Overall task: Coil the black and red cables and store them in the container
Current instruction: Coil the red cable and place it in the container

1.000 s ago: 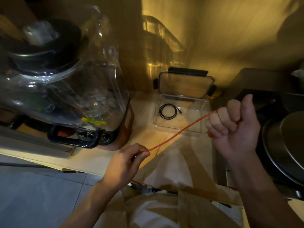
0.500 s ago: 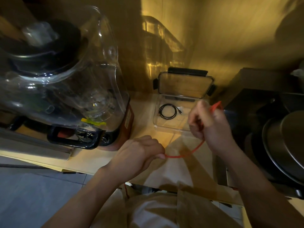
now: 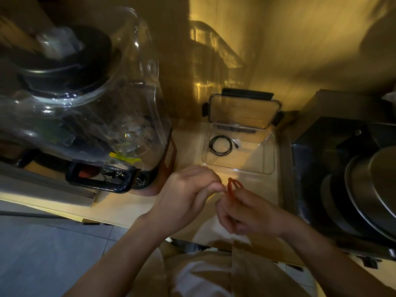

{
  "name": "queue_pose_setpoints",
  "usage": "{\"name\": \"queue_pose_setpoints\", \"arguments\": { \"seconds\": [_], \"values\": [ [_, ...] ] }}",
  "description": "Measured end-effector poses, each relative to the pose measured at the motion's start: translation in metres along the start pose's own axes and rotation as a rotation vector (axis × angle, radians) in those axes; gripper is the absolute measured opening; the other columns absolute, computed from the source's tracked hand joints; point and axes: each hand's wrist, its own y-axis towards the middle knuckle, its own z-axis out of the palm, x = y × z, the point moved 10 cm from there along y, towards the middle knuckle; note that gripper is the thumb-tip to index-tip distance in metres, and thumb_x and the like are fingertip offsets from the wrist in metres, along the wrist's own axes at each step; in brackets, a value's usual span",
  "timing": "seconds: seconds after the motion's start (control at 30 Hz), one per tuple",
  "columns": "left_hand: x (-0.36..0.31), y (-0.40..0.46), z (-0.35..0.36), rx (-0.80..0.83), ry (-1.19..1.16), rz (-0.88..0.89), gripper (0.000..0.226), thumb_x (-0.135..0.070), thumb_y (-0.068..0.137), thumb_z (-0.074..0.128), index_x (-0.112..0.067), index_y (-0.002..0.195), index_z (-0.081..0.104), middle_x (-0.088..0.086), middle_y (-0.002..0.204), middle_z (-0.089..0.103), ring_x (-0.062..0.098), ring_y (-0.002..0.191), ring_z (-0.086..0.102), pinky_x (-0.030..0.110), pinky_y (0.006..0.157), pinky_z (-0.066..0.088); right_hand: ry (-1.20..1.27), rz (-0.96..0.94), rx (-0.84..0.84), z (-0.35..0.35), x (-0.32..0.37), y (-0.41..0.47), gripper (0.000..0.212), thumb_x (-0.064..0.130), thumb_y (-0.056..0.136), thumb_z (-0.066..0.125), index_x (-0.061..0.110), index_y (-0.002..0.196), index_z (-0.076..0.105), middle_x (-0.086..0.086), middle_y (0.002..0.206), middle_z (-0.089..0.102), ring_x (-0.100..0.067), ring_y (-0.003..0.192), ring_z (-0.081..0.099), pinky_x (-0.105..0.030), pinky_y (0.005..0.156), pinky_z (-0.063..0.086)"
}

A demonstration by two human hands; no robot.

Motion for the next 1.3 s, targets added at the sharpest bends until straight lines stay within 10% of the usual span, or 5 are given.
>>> {"name": "queue_pose_setpoints", "arguments": {
  "seconds": [0.17, 0.4, 0.53, 1.3],
  "values": [
    [0.01, -0.002, -0.008, -0.081, -0.078, -0.066, 0.027, -0.032, 0.099, 0.051, -0.017, 0.08, 0.063, -0.005, 0.074, 0.064, 0.005, 0.069, 0.06, 0.019, 0.064, 0.045, 0.008, 0.024, 0.04, 0.009, -0.002, -0.006, 0.067, 0.055, 0.094, 0.047, -0.003, 0.061, 0.051, 0.001, 0.049, 0.044, -0.011, 0.044, 0.04, -0.026, 0.051, 0.036],
    [0.034, -0.012, -0.007, -0.194, -0.187, -0.302, 0.038, -0.042, 0.094, 0.055, -0.013, 0.07, 0.06, -0.014, 0.059, 0.052, -0.001, 0.055, 0.05, 0.012, 0.054, 0.036, 0.772, -0.313, 0.24, 0.012, 0.045, -0.02, 0.062, 0.045, 0.103, 0.039, 0.009, 0.052, 0.036, -0.006, 0.042, 0.022, -0.02, 0.033, 0.019, -0.032, 0.038, 0.016],
    [0.067, -0.035, -0.004, -0.194, -0.223, -0.485, 0.028, -0.043, 0.088, 0.057, -0.021, 0.074, 0.066, 0.001, 0.063, 0.057, 0.008, 0.058, 0.049, 0.016, 0.057, 0.039, 0.959, -0.507, 0.062, -0.027, 0.057, -0.028, 0.066, 0.044, 0.104, 0.036, 0.007, 0.049, 0.034, -0.004, 0.037, 0.018, -0.017, 0.03, 0.017, -0.027, 0.036, 0.015],
    [0.094, -0.105, 0.006, -0.042, -0.172, -0.588, 0.023, -0.001, 0.095, 0.057, -0.023, 0.103, 0.06, -0.008, 0.088, 0.068, 0.017, 0.056, 0.059, 0.017, 0.054, 0.044, 1.136, -0.767, -0.182, -0.077, 0.062, -0.046, 0.063, 0.043, 0.104, 0.027, 0.008, 0.055, 0.045, -0.004, 0.042, 0.028, -0.017, 0.035, 0.025, -0.024, 0.04, 0.02]
  ]
}}
